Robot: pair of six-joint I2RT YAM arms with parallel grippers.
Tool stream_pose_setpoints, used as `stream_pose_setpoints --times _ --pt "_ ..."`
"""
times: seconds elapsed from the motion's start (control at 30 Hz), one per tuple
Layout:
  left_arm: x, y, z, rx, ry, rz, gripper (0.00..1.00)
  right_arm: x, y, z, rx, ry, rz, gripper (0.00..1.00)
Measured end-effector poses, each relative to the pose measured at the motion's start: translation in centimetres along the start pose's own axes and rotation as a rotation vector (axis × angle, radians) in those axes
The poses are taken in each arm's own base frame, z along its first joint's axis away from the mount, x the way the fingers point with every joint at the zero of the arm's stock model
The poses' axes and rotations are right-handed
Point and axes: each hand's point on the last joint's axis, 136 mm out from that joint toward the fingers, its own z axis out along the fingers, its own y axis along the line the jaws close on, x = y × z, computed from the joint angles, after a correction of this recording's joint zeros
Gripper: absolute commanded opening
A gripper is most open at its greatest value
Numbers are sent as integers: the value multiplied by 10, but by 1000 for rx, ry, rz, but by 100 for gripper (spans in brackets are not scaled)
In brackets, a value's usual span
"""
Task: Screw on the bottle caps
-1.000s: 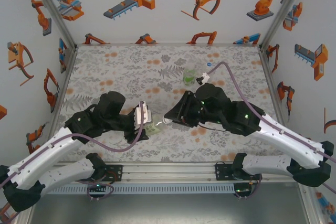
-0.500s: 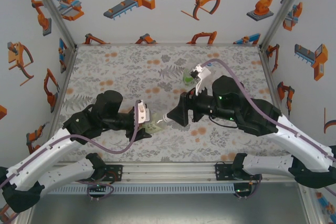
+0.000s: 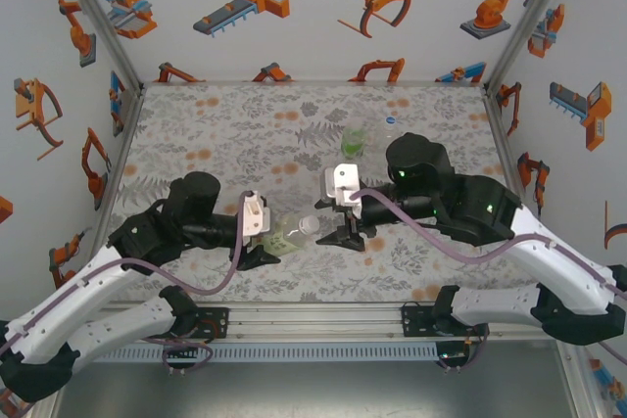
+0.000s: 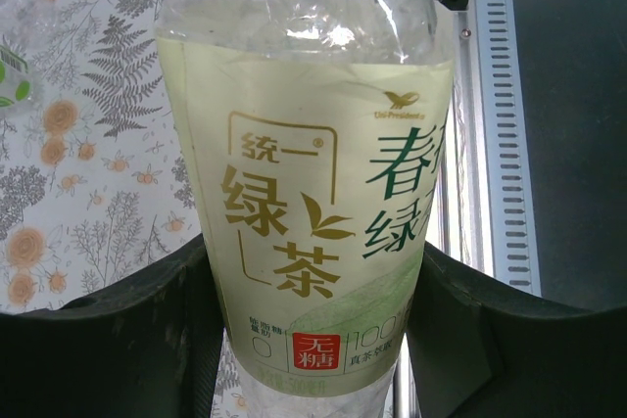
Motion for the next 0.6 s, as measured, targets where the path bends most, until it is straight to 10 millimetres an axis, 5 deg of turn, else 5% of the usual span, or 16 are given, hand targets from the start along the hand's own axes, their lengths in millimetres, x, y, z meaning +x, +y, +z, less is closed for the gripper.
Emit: stream_pose_setpoints --times 0.6 --pt "-1 -1 -2 0 -7 -7 0 -4 3 11 -47 -41 -68 43"
